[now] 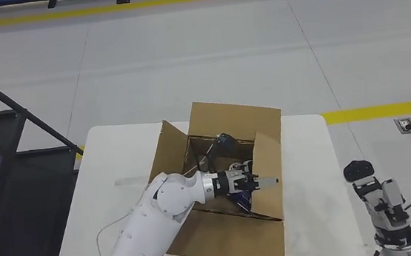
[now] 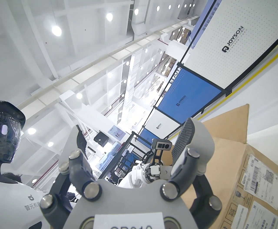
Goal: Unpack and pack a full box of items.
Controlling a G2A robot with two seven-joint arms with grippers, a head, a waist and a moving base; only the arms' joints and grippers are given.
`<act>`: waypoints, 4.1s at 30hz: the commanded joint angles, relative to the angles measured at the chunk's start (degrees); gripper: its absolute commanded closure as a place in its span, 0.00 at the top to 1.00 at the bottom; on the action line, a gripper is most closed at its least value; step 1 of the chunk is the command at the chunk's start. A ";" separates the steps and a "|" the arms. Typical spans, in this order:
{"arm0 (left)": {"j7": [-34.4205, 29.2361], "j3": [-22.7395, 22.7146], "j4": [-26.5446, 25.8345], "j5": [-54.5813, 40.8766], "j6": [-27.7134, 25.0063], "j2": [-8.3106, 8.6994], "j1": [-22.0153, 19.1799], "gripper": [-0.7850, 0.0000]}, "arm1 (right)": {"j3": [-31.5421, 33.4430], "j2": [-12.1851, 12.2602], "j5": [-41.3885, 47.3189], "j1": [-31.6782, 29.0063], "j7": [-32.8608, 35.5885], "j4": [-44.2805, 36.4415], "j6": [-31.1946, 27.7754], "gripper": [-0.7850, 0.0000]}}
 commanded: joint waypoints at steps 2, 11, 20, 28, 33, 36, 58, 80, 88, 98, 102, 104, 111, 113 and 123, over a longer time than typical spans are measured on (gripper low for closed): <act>2.62 1.25 -1.51 1.96 0.60 -0.52 -0.07 1.00 | 2.41 -0.04 1.43 -2.03 -1.62 -0.29 -1.73 1.00; 8.38 9.34 4.28 1.69 1.77 -4.85 -5.80 1.00 | 8.32 -0.25 5.50 -8.69 -3.48 0.36 -5.90 1.00; 10.76 18.91 17.27 1.78 4.23 -11.58 -11.88 1.00 | 10.67 -0.45 12.45 -11.00 -3.95 3.63 -9.33 1.00; 12.71 20.57 25.16 -0.35 0.84 -15.68 -14.41 1.00 | 10.67 -0.45 12.45 -11.00 -3.95 3.63 -9.33 1.00; 14.07 18.58 24.40 0.05 -1.59 -16.02 -15.46 1.00 | 11.07 -0.52 11.31 -9.46 -4.60 3.15 -7.88 1.00; 17.93 15.79 21.47 4.15 -2.52 -14.83 -15.37 1.00 | 12.17 -0.59 8.16 -7.85 -5.26 2.53 -6.70 1.00; 4.54 -45.05 -44.85 8.86 0.75 1.95 30.33 1.00 | -16.44 0.15 -43.95 23.75 17.11 -6.18 27.94 1.00; 8.45 -56.95 -42.37 2.20 4.21 3.32 36.90 1.00 | -40.85 -2.01 -67.03 44.82 37.27 11.65 40.52 1.00; 10.06 -58.72 -39.98 -0.07 4.76 3.70 38.70 1.00 | -52.30 -6.02 -72.32 59.01 44.21 34.74 51.50 1.00; 10.06 -58.72 -39.98 -0.07 4.76 3.70 38.70 1.00 | -56.17 -9.27 -68.53 65.85 44.21 50.40 50.92 1.00; 10.06 -58.72 -39.98 -0.07 4.76 3.70 38.70 1.00 | -56.12 -9.67 -68.23 66.61 44.58 52.94 49.92 0.57; 10.06 -58.72 -39.98 -0.07 4.76 3.70 38.70 1.00 | -55.99 -9.79 -68.16 66.84 44.69 53.82 49.29 0.10; 10.06 -58.72 -39.98 -0.07 4.76 3.70 38.70 1.00 | -53.79 -9.27 -68.09 65.82 44.71 53.47 46.98 0.00; 10.06 -58.72 -39.98 -0.07 4.76 3.70 38.70 1.00 | -53.15 -9.03 -68.51 65.30 45.12 52.62 46.80 0.00; 10.06 -58.72 -39.98 -0.07 4.76 3.70 38.70 1.00 | -45.93 -5.90 -71.52 56.80 46.63 34.40 41.66 0.00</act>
